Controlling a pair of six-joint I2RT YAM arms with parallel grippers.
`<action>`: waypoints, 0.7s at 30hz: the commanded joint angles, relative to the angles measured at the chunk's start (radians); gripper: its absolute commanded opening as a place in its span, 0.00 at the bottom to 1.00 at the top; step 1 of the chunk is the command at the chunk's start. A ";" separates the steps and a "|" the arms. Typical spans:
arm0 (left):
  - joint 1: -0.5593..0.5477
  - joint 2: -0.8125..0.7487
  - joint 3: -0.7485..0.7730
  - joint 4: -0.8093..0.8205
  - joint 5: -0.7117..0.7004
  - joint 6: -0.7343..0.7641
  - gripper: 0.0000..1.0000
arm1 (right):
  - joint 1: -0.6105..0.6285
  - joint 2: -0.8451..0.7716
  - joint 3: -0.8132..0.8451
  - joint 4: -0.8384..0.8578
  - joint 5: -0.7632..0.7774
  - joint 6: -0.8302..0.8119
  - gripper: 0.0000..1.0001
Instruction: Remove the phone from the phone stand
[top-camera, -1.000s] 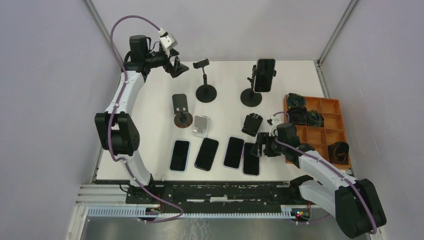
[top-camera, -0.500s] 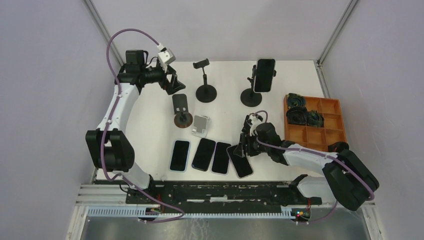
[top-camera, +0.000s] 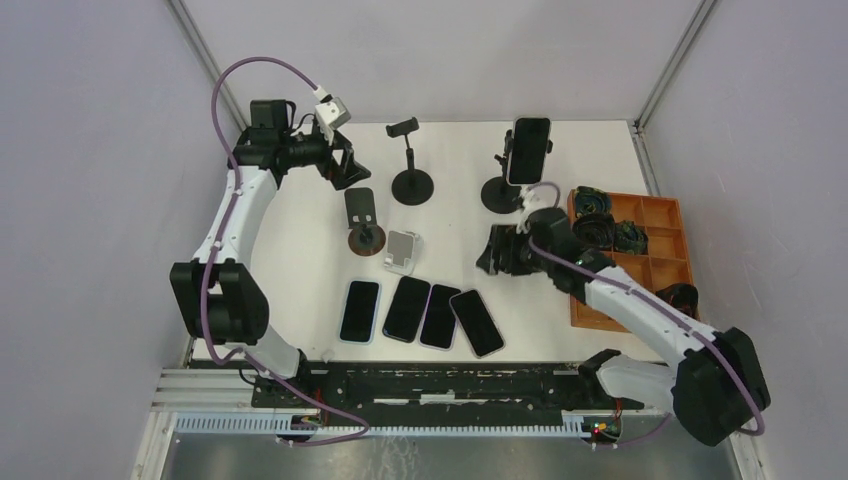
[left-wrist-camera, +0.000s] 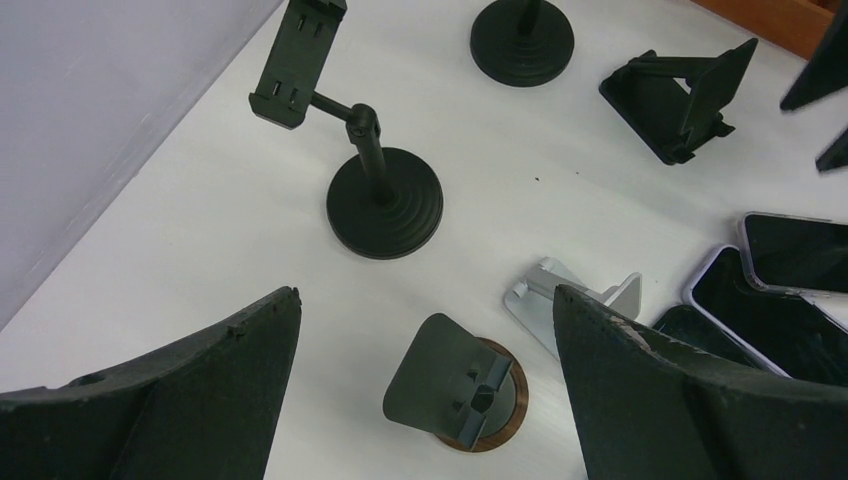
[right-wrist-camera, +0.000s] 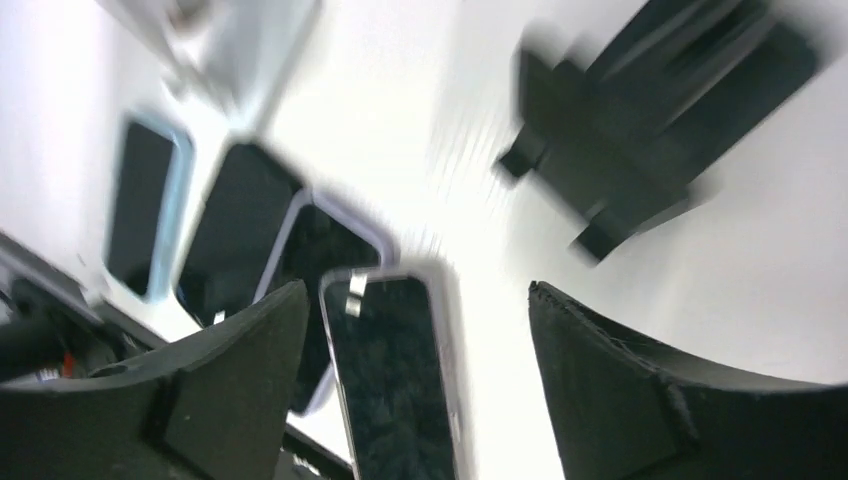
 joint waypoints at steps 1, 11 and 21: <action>0.000 -0.051 0.063 -0.033 0.038 -0.040 1.00 | -0.184 -0.090 0.248 -0.146 -0.011 -0.141 0.89; -0.051 -0.043 0.090 -0.284 0.072 0.108 1.00 | -0.427 0.114 0.751 -0.316 -0.231 -0.354 0.98; -0.189 -0.035 0.108 -0.433 -0.019 0.138 1.00 | -0.481 0.275 0.952 -0.259 -0.170 -0.430 0.98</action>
